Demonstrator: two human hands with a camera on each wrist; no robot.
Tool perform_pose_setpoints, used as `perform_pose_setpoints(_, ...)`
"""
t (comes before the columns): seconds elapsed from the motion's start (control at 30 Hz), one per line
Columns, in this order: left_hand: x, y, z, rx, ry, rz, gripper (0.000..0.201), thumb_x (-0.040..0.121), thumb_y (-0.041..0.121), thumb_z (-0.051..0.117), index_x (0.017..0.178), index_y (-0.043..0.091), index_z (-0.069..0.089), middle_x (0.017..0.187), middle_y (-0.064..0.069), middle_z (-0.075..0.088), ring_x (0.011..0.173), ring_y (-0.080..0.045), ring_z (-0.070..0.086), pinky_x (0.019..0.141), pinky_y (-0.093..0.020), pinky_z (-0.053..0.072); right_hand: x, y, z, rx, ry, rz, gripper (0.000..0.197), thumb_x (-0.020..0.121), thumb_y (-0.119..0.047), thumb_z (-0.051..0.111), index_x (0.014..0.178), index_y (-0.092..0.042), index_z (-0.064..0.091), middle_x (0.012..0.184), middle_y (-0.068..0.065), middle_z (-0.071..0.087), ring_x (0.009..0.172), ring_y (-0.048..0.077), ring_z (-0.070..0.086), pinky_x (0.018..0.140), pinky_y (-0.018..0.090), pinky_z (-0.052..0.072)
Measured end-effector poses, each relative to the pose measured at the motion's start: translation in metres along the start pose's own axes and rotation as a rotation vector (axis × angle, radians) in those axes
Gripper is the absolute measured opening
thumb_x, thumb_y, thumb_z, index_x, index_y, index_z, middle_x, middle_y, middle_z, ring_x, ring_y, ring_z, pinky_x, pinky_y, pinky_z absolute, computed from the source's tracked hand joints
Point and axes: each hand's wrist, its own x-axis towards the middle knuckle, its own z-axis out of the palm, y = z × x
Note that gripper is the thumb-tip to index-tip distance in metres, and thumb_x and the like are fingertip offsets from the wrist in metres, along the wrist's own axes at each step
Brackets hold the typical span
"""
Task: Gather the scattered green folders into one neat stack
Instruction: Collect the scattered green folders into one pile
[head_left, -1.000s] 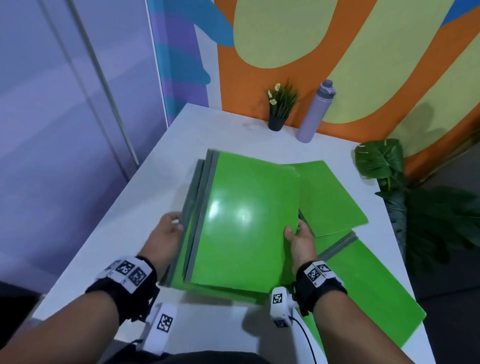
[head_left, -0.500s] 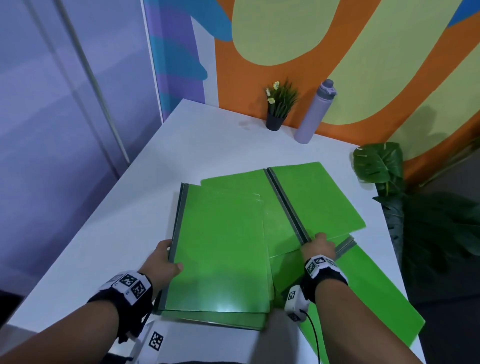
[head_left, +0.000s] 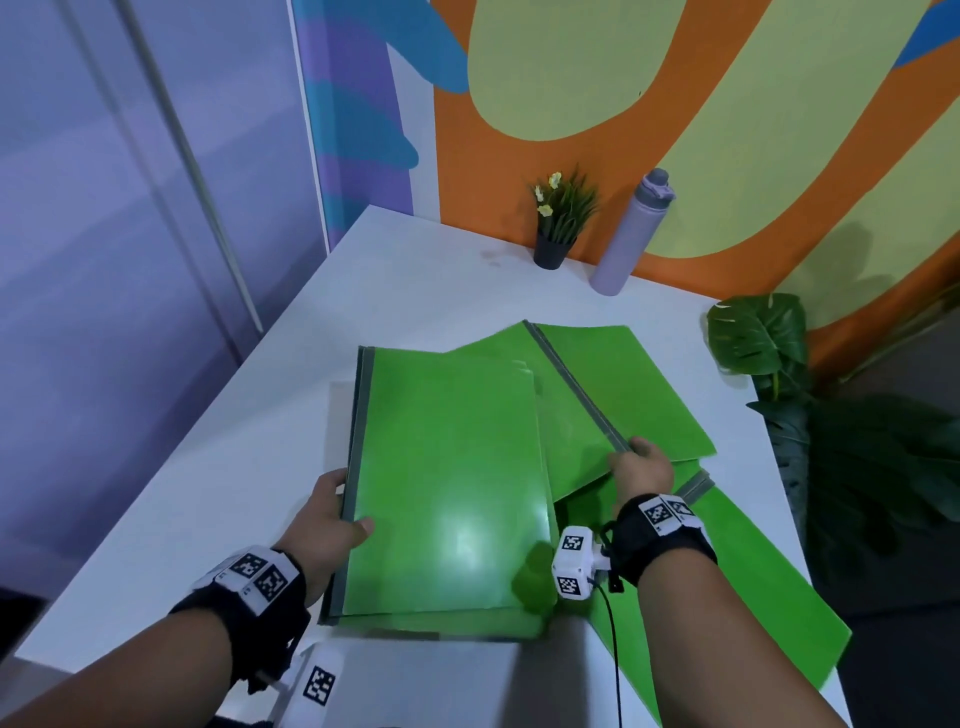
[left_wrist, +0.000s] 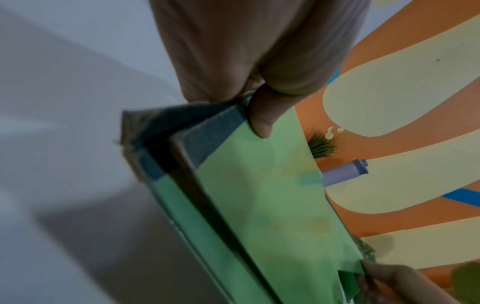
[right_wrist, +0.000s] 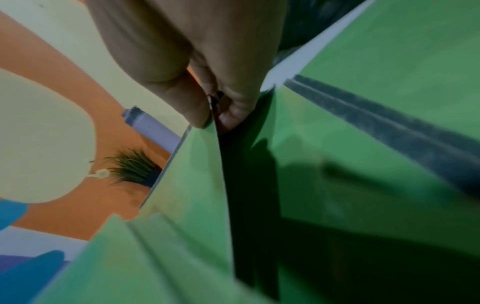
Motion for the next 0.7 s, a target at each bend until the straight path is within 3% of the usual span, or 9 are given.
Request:
perform_pose_setpoints(0.1,0.008,0.007,-0.005,-0.107,0.019,-0.003,0.067,0.087,-0.009,0.058,0.143,0.018,0.032,0.130,-0.007,0.054,0.120,-0.030,0.052,0.107,-0.044,0.039,0.003,-0.014,-0.017,-0.301,0.094,-0.235,0.036,0.087,0.001,0.055,0.121,-0.007,0.063,0.117,0.017,0.059,0.074,0.026,0.056,0.073,0.026,0.047)
perform_pose_setpoints(0.2,0.014,0.010,-0.008,-0.156,0.012,-0.010,0.063,0.087,-0.012,0.056,0.141,0.016,0.039,0.134,-0.008,0.056,0.126,-0.033,0.050,0.111,-0.050,0.037,-0.001,-0.016,-0.034,-0.442,0.234,-0.397,0.025,0.088,-0.003,0.054,0.106,-0.007,0.071,0.109,0.017,0.045,0.086,0.037,0.054,0.085,0.036,0.049)
perform_pose_setpoints(0.27,0.016,0.008,-0.008,-0.170,0.023,-0.045,0.063,0.087,-0.015,0.053,0.141,0.012,0.037,0.132,-0.008,0.054,0.126,-0.032,0.048,0.112,-0.049,0.035,-0.007,-0.020,-0.041,-0.408,0.324,-0.509,0.022,0.086,0.000,0.054,0.098,-0.004,0.072,0.116,0.019,0.045,0.101,0.036,0.048,0.091,0.045,0.046)
perform_pose_setpoints(0.33,0.016,0.002,-0.006,-0.158,0.031,-0.085,0.066,0.086,-0.017,0.054,0.143,0.011,0.034,0.131,-0.009,0.051,0.124,-0.032,0.047,0.112,-0.049,0.034,-0.016,-0.029,-0.045,-0.314,0.305,-0.563,0.022,0.087,0.003,0.050,0.101,-0.005,0.066,0.127,0.015,0.046,0.103,0.027,0.050,0.096,0.047,0.042)
perform_pose_setpoints(0.4,0.013,-0.004,-0.003,-0.100,0.028,-0.123,0.069,0.084,-0.016,0.056,0.142,0.012,0.033,0.131,-0.013,0.052,0.123,-0.036,0.048,0.110,-0.052,0.037,-0.028,-0.041,-0.046,-0.243,0.306,-0.581,0.024,0.092,-0.002,0.045,0.107,-0.011,0.060,0.121,0.011,0.056,0.101,0.028,0.057,0.094,0.048,0.044)
perform_pose_setpoints(0.47,0.014,-0.007,-0.001,-0.105,0.010,-0.186,0.067,0.081,-0.015,0.060,0.138,0.010,0.036,0.127,-0.017,0.055,0.117,-0.040,0.053,0.104,-0.057,0.043,-0.044,-0.051,-0.046,-0.167,0.313,-0.671,0.021,0.096,-0.010,0.045,0.110,-0.016,0.059,0.111,0.008,0.065,0.098,0.028,0.061,0.088,0.042,0.049)
perform_pose_setpoints(0.53,0.017,-0.009,0.002,-0.150,-0.016,-0.211,0.063,0.074,-0.004,0.068,0.131,0.005,0.040,0.126,-0.022,0.057,0.113,-0.044,0.057,0.096,-0.063,0.047,-0.067,-0.052,-0.040,-0.127,0.250,-0.872,0.019,0.095,-0.012,0.050,0.111,-0.013,0.061,0.102,0.007,0.069,0.088,0.021,0.064,0.080,0.031,0.052)
perform_pose_setpoints(0.63,0.024,-0.007,0.007,-0.257,-0.031,-0.241,0.095,0.063,0.044,0.081,0.139,0.007,0.038,0.146,-0.016,0.046,0.132,-0.042,0.045,0.104,-0.063,0.037,-0.106,-0.037,-0.024,-0.139,0.063,-1.130,0.018,0.092,-0.015,0.055,0.108,-0.009,0.061,0.085,-0.001,0.068,0.060,0.004,0.058,0.059,0.013,0.048)
perform_pose_setpoints(0.7,0.024,-0.004,0.006,-0.318,-0.013,-0.271,0.088,0.078,0.056,0.066,0.144,0.006,0.035,0.145,-0.013,0.045,0.136,-0.043,0.040,0.107,-0.060,0.035,-0.128,-0.020,-0.014,-0.146,-0.081,-1.274,0.013,0.093,-0.018,0.054,0.104,-0.013,0.057,0.088,-0.004,0.069,0.062,-0.005,0.058,0.056,0.007,0.048)
